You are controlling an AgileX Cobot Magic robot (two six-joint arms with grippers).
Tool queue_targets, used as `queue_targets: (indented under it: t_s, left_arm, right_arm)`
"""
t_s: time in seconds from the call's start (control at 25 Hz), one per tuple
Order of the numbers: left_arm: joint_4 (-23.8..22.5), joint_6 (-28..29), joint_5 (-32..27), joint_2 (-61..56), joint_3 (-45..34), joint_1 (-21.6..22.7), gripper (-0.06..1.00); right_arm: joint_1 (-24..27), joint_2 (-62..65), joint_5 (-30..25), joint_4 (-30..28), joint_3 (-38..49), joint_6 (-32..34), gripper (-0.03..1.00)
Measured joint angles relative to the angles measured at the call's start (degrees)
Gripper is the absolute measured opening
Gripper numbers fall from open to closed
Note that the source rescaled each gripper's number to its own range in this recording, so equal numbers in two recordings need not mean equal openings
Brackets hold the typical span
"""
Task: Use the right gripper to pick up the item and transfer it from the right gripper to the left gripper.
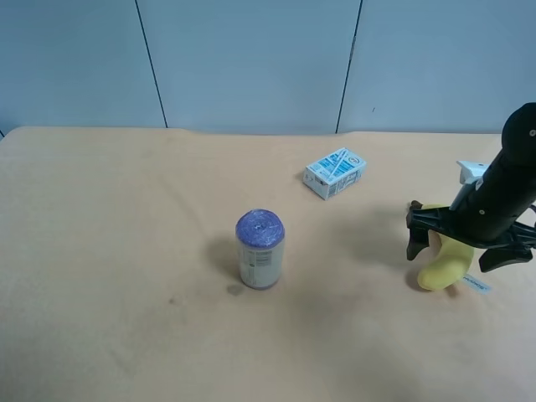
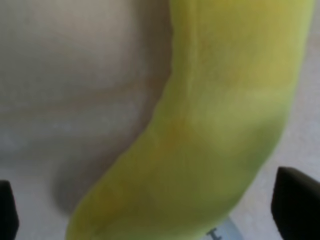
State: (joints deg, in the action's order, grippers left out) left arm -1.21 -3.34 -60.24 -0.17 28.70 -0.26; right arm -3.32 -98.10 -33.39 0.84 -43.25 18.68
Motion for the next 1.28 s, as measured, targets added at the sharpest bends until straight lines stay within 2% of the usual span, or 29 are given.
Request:
queue_targets:
  t_s: [0.12, 0.24, 0.44, 0.72, 0.92, 1.12, 1.28]
  left_arm:
    - [0.0, 0.0, 0.0, 0.0, 0.0, 0.0, 1.00]
    - [0.0, 0.0, 0.0, 0.0, 0.0, 0.0, 1.00]
    - [0.0, 0.0, 0.0, 0.0, 0.0, 0.0, 1.00]
    - [0.0, 0.0, 0.0, 0.0, 0.0, 0.0, 1.00]
    - [0.0, 0.0, 0.0, 0.0, 0.0, 0.0, 1.00]
    - [0.0, 0.0, 0.0, 0.0, 0.0, 0.0, 1.00]
    - [0.0, 0.0, 0.0, 0.0, 0.0, 0.0, 1.00]
  right_arm:
    - [0.0, -2.9, 1.0, 0.1, 0.0, 0.0, 1.00]
    - [0.0, -5.1, 1.0, 0.3, 0.0, 0.0, 0.95]
    - [0.0, -5.6, 1.0, 0.3, 0.0, 0.0, 0.77]
    - [0.0, -5.6, 1.1, 0.3, 0.0, 0.0, 0.42]
    - [0.0, -5.6, 1.1, 0.3, 0.0, 0.1, 0.00]
    - [0.0, -3.7, 0.1, 0.3, 0.0, 0.1, 0.00]
    - [0.0, 1.4, -4.5, 0.3, 0.0, -2.8, 0.00]
